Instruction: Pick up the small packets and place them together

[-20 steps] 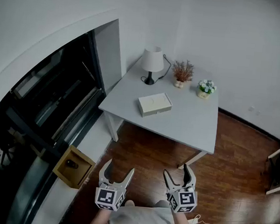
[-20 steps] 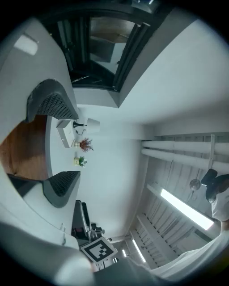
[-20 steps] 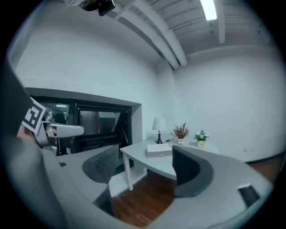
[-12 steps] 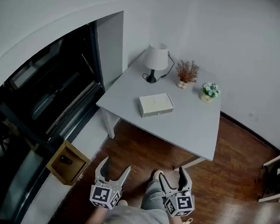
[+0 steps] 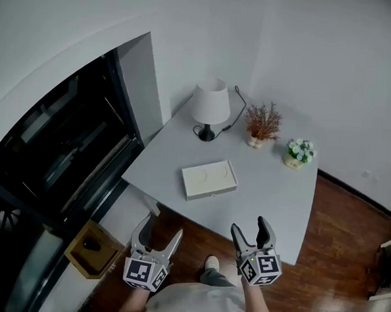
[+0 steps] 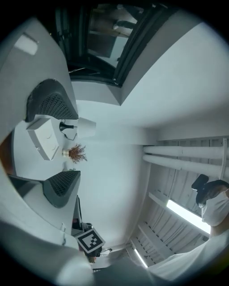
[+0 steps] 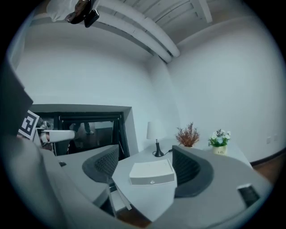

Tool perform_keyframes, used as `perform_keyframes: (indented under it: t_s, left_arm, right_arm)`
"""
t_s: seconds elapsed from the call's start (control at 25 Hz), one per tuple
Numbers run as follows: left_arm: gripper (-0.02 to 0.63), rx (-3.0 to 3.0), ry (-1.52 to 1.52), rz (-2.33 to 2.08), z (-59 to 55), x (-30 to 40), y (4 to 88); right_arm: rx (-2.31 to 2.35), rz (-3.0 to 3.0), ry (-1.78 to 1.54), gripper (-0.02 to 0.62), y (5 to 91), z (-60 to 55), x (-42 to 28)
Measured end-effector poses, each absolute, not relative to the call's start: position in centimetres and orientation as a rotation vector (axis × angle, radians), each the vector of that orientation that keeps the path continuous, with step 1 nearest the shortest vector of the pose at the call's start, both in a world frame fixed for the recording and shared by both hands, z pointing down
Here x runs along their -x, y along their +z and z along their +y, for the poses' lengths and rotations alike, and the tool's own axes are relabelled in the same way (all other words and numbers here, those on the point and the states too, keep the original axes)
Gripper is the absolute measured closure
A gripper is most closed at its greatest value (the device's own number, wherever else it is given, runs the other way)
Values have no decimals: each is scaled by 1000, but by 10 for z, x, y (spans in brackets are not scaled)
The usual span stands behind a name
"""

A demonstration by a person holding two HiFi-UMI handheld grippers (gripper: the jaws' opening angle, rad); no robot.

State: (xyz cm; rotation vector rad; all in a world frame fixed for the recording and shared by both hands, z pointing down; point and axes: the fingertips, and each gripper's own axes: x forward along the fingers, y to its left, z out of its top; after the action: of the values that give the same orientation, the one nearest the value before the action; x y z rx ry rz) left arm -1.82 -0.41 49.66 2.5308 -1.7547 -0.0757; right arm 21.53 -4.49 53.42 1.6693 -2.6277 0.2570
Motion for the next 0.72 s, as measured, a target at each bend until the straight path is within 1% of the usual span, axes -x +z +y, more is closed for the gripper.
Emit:
perform_keyframes:
  t_s: [0.16, 0.2, 0.24, 0.44, 0.56, 0.72]
  left_arm:
    - [262, -2489, -85, -1814, -54, 2, 492]
    - [262, -2473, -69, -1825, -60, -1, 496]
    - [262, -2457, -58, -1834, -65, -3, 499]
    - [262, -2468, -76, -1798, -106, -18, 501]
    - [262, -2489, -59, -1763, -124, -8, 505]
    - [262, -2527, -44, -1719, -139, 3, 503]
  right_arm:
    - [-1493, -2671, 232, 231, 536, -92, -216]
    - [-1431, -2682, 255, 265, 543, -94, -212]
    - [-1384, -2685, 285, 278, 550, -97, -210]
    - [-1330, -2633, 373, 279, 576, -127, -213]
    - [-1317, -2596, 376, 278, 593, -146, -196]
    - [-1264, -2478, 429, 278, 638, -161, -178]
